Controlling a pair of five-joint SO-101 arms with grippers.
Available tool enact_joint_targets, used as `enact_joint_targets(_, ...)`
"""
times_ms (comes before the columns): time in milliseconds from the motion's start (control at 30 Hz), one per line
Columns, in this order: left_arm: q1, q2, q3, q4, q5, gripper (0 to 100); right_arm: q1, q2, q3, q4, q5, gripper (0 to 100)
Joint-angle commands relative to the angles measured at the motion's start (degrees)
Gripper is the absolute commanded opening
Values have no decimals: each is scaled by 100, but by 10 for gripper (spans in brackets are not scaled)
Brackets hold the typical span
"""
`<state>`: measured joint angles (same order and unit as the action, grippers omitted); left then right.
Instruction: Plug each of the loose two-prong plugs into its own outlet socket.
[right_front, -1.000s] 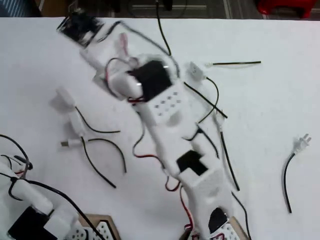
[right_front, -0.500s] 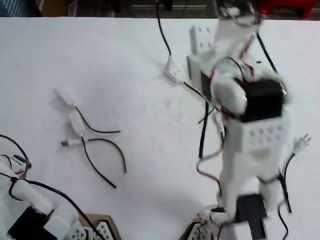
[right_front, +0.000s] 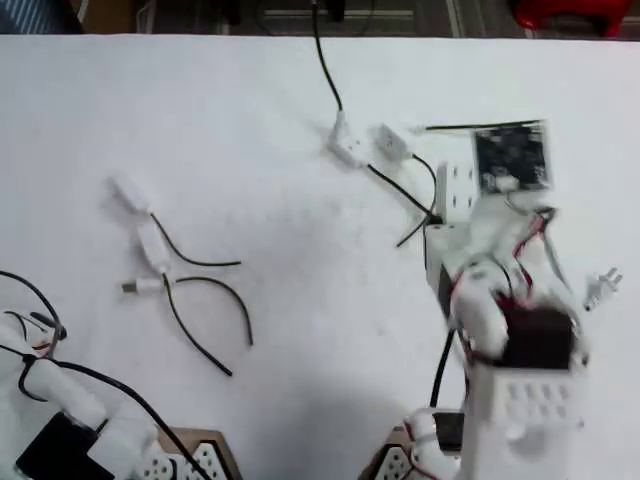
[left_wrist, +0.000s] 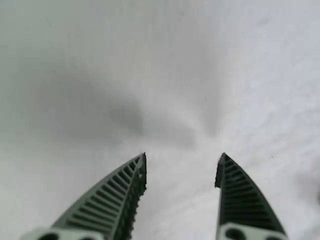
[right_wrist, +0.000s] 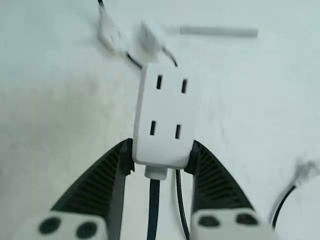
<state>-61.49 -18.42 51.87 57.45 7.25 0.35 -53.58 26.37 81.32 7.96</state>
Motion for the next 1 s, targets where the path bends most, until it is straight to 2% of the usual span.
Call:
enact_joint_targets(0,-13,-198,-9,-62,-44,226,470,-48,1090,-514,202,34)
enact_joint_targets(67,-13,-198,-9,-62,-44,226,497,-75,1371,-620,-18,34)
enact_joint_targets(167,-13,-198,-9,-62,-44,226,374,-84,1723,-813,-1081,34)
enact_joint_targets(300,-13,-198,-9,-62,-44,226,-295,-40,2374,-1640,-2092,34)
enact_joint_targets(433,-13,-198,-9,-62,-44,226,-1024,-31,3174,-2835,-2681,32)
enact_joint_targets(600,-13,-198,-18,-62,-44,226,-1701,-31,4000,-3626,-2831,34)
enact_joint_targets(900,-13,-207,-18,-62,-44,226,-1727,259,4360,-3451,-2866,37)
enact_joint_targets(967,-13,-207,-18,-62,-44,226,-1736,585,4343,-3503,-2778,80)
